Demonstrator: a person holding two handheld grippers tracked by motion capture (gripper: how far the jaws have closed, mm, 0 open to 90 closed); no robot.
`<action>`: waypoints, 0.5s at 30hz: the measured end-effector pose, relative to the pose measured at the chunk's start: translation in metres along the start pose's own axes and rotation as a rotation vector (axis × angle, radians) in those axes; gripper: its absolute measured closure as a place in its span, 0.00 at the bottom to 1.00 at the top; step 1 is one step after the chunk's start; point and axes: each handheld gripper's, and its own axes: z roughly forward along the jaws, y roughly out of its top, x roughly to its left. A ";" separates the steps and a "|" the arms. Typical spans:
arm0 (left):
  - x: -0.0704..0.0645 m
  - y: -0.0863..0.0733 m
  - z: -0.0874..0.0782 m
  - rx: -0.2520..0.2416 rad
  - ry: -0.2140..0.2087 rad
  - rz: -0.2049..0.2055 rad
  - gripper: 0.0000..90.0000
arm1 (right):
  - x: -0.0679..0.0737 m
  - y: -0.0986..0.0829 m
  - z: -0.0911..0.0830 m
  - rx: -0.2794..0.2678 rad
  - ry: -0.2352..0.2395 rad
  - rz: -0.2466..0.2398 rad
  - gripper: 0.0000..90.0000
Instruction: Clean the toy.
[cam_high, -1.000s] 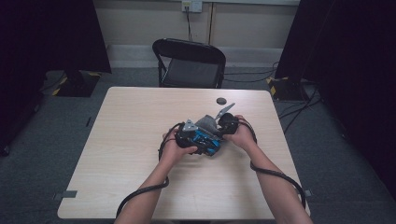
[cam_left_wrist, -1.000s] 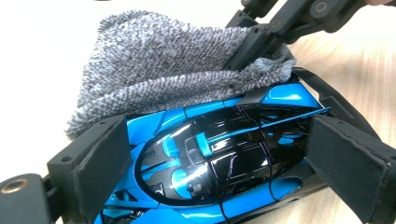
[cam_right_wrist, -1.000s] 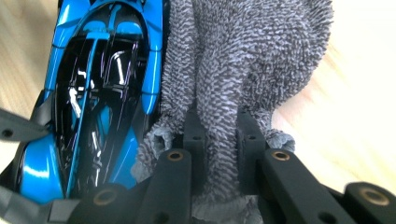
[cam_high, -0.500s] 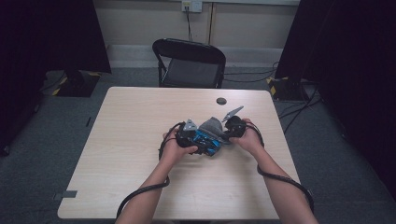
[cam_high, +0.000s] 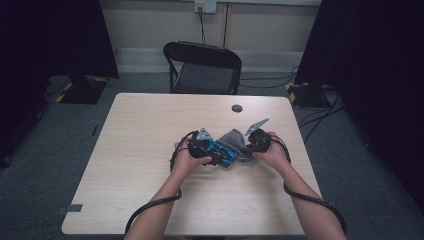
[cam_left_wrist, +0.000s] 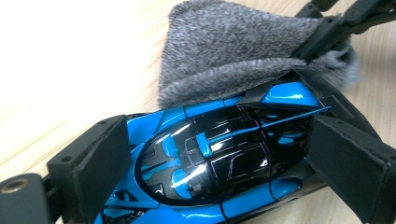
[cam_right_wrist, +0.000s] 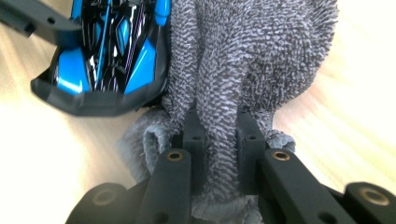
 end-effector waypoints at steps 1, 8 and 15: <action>0.000 0.000 0.000 -0.002 0.001 0.000 0.07 | 0.000 -0.001 -0.001 0.000 0.001 0.000 0.87; 0.000 0.001 0.000 0.002 -0.001 0.000 0.07 | 0.005 -0.009 -0.005 -0.005 -0.004 0.001 0.87; -0.001 0.001 0.000 0.005 0.001 -0.004 0.07 | 0.008 -0.018 -0.011 -0.009 -0.003 0.021 0.87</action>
